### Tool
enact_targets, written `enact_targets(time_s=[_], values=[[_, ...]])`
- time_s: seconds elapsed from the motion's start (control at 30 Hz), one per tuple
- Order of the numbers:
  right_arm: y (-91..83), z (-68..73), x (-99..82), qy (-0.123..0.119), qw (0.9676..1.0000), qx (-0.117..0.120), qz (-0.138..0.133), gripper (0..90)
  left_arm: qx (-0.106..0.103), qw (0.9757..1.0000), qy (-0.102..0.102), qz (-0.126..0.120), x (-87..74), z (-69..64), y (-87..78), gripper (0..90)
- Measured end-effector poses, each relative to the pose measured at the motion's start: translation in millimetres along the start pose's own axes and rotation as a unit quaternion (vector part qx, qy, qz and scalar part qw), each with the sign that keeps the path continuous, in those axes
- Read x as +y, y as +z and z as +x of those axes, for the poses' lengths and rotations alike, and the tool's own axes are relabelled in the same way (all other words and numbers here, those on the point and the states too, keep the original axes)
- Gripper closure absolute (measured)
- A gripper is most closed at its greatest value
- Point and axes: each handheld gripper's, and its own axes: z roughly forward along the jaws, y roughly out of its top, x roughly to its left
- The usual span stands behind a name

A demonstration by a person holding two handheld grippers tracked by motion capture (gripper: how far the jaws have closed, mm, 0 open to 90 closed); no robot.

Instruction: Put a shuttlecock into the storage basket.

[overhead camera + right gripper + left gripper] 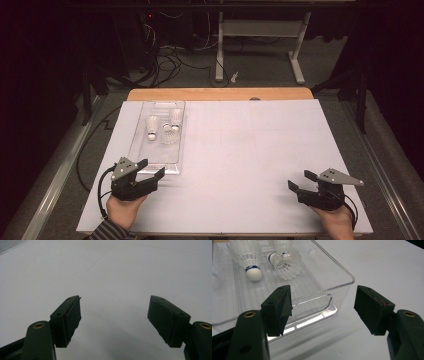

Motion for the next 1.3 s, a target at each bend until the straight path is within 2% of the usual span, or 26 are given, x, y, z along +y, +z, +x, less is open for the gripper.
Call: enact_targets(time_s=[0.27, 0.7, 0.73, 0.77, 1.0, 1.3], values=[[-0.1, 0.0, 0.0, 0.0, 1.0, 0.0, 0.0, 27.4, 0.0, 1.0, 0.002, -0.005, -3.2, 1.3, -2.6, 31.3], [-0.5, 0.0, -0.1, 0.001, 1.0, -0.001, 0.0, 27.4, 0.005, 0.9999, -0.01, -0.004, -8.2, 6.9, -3.4, 31.2], [-0.5, 0.0, -0.1, 0.001, 1.0, -0.001, -0.001, 27.4, 0.012, 0.9981, -0.049, -0.036, -8.3, 2.4, 1.5, 31.3], [-0.5, -0.1, -0.1, 0.001, 1.0, -0.002, 0.0, 27.4, 0.007, 0.9999, -0.013, -0.004, -9.1, 8.2, -3.3, 31.2], [-0.4, -0.5, -0.1, 0.001, 1.0, -0.001, -0.001, 27.4, 0.011, 0.9999, -0.005, -0.006, -10.8, 9.1, -4.1, 31.1], [-0.6, 0.0, -0.1, 0.001, 1.0, -0.002, 0.0, 27.4, 0.015, 0.9998, -0.009, -0.006, -10.4, 12.0, -4.4, 31.1]])
